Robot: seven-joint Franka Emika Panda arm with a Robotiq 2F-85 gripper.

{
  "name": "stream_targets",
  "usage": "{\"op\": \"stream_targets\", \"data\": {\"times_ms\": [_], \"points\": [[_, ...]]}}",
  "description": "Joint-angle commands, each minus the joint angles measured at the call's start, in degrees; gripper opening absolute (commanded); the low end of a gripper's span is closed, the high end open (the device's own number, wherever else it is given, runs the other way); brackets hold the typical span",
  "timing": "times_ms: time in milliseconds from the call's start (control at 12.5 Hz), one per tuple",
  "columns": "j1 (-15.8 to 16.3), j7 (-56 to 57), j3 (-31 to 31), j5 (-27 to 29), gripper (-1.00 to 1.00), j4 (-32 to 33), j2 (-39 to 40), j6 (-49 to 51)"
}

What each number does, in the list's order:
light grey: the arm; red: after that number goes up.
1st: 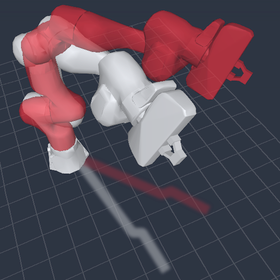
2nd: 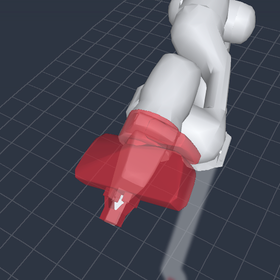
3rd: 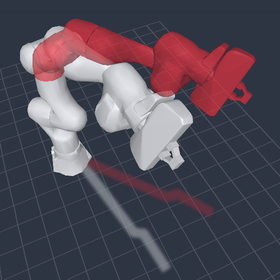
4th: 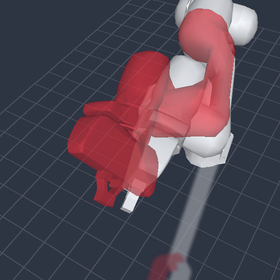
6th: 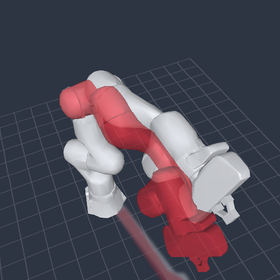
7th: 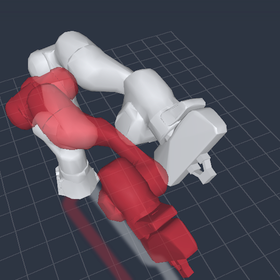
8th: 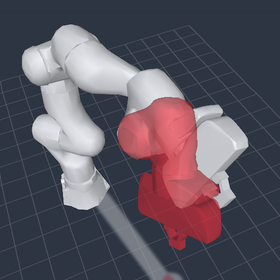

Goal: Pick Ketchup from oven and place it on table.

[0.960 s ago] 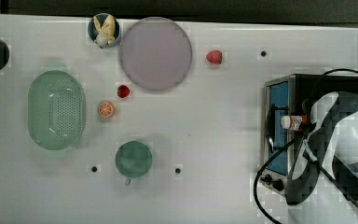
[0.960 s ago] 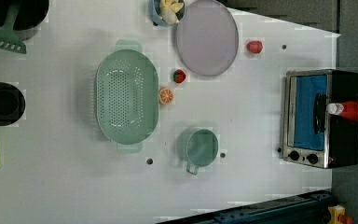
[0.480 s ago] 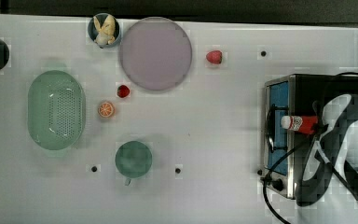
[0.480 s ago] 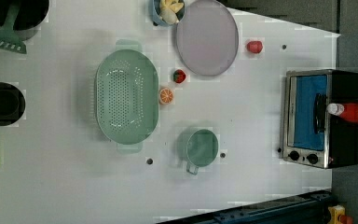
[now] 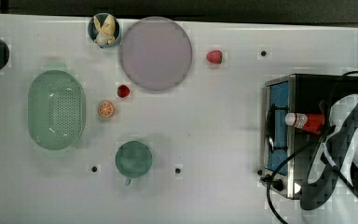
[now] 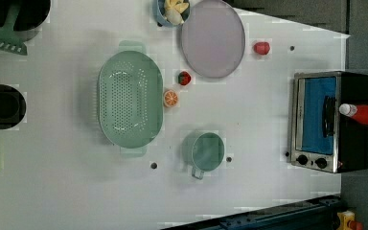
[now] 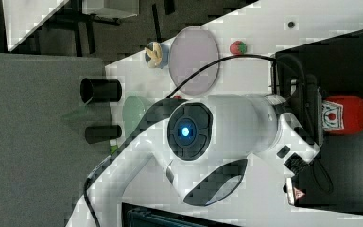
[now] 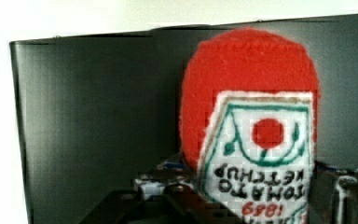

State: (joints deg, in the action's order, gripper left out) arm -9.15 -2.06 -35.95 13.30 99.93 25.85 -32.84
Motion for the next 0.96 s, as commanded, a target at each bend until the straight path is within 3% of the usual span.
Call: {"op": "stream_targets", "data": {"times_ms": [80,480,960], "points": [[1.9,4.5,0.4,-2.8,0.24,-4.7,-3.9,0.2],[9.9,7.9,2.8,-5.7,0.24,-9.6,-10.5,14.6],[18.0,7.5,10.3,-5.8,0.24,-9.1,-16.2,26.1]]}}
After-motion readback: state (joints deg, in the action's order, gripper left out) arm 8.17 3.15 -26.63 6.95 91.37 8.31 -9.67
